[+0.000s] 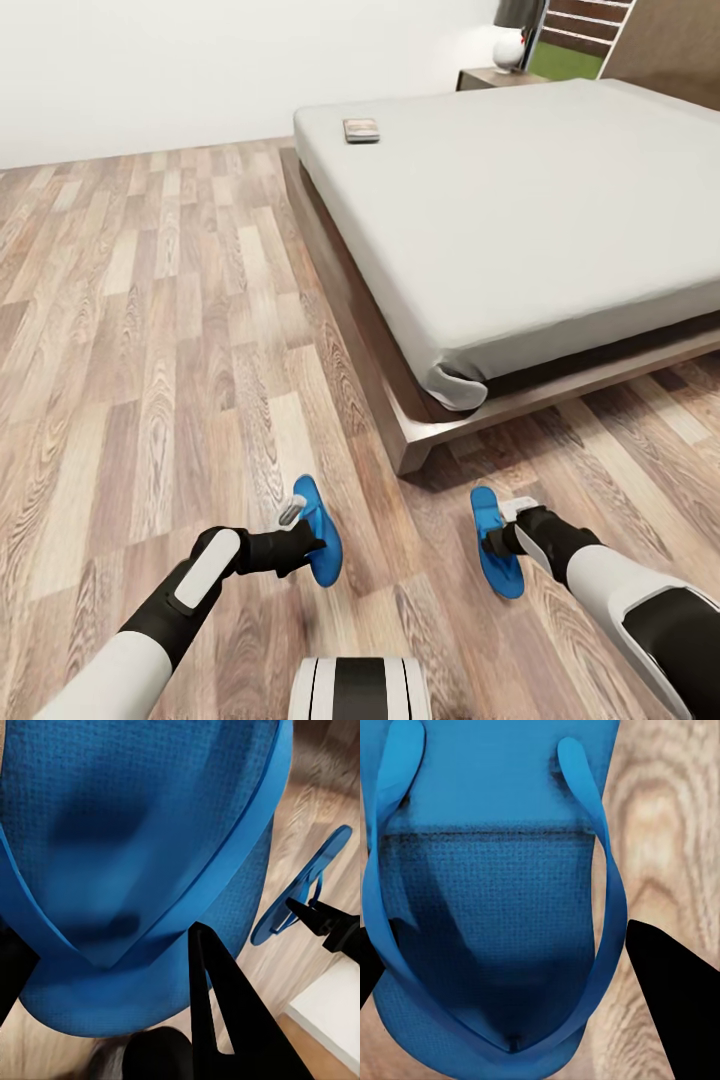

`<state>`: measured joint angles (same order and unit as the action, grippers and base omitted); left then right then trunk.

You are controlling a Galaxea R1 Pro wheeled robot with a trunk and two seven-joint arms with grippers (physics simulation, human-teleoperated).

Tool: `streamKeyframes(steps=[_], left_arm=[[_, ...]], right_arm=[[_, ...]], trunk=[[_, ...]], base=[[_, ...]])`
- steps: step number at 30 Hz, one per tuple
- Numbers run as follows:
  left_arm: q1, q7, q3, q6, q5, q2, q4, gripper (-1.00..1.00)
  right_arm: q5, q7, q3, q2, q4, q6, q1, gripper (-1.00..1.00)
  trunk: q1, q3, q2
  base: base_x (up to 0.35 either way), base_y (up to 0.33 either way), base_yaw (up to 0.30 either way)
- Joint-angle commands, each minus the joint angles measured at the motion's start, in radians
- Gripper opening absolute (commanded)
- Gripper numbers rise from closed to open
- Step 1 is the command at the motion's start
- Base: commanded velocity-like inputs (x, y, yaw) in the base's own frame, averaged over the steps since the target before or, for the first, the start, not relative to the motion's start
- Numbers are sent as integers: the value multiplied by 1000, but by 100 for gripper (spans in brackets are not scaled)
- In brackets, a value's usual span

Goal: In the bedroom, move the book from the bed onto either nightstand, and place the two sandals side by side next to the bed.

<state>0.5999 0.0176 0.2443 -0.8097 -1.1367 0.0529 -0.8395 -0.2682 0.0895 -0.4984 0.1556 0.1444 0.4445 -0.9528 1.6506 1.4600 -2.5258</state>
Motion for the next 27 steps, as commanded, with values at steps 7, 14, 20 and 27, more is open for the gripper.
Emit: streamKeyframes(steps=[7,14,20,27], left_arm=[[0,3,3,-2,-6,2,-2,-100],[0,3,3,-3,-9,8,-4,-100],[0,3,3,-3,-11,8,-4,-100],[0,2,3,-4,-14,9,-5,-100]], right_arm=[[-9,-23,-8,2,3,8,-16,-100],[-9,-28,-8,7,3,41,-62,-100],[-9,-29,-8,8,3,61,-97,-100],[-9,-38,-8,8,4,78,-119,-100]], trunk=[[3,28,-2],[6,55,-4],[9,78,-5],[10,90,-6]], base=[[0,0,0],[0,0,0],[0,0,0],[0,0,0]])
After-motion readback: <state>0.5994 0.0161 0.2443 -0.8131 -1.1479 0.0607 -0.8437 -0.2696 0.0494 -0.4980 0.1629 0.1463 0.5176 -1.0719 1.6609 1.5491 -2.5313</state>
